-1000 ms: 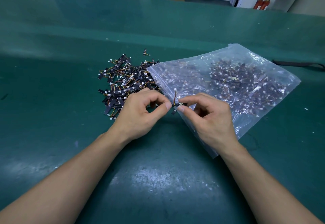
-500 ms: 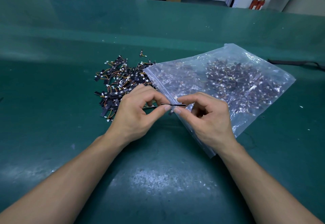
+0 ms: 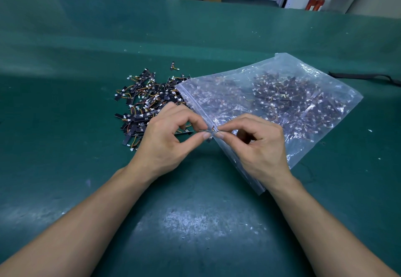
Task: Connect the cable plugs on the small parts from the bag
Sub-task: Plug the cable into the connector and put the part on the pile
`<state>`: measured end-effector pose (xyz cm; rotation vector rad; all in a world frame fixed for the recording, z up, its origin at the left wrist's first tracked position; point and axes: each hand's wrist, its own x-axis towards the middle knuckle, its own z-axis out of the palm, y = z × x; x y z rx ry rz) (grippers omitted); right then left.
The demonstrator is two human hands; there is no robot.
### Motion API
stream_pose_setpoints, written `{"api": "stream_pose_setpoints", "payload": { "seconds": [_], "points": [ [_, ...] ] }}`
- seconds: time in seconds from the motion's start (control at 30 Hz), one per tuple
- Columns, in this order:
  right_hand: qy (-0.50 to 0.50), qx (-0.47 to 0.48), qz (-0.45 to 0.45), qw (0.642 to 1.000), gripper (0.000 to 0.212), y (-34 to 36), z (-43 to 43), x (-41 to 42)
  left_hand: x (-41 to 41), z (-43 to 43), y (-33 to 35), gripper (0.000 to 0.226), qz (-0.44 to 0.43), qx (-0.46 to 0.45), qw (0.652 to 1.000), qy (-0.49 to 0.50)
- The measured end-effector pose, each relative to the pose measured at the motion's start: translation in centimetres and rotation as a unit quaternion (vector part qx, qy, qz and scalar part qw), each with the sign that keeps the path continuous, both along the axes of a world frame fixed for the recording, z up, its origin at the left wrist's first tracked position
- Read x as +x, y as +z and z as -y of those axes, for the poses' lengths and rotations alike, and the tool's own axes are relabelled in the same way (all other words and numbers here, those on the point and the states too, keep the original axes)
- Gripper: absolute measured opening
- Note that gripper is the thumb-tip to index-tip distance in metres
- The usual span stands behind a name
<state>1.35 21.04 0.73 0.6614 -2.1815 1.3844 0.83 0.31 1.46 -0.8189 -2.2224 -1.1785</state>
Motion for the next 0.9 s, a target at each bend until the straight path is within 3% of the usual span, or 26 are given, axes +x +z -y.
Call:
{"api": "stream_pose_setpoints", "payload": {
  "seconds": [0.2,0.9],
  "points": [
    [-0.022,-0.003,0.015,1.0,0.012,0.16,0.2,0.3,-0.1,0.01,-0.01,0.007,-0.028,-0.036,0.999,0.013],
    [-0.026,0.02,0.048,0.998,0.007,0.37,0.43,0.45,0.06,0.24,0.08,0.009,-0.004,-0.026,1.0,0.012]
  ]
}}
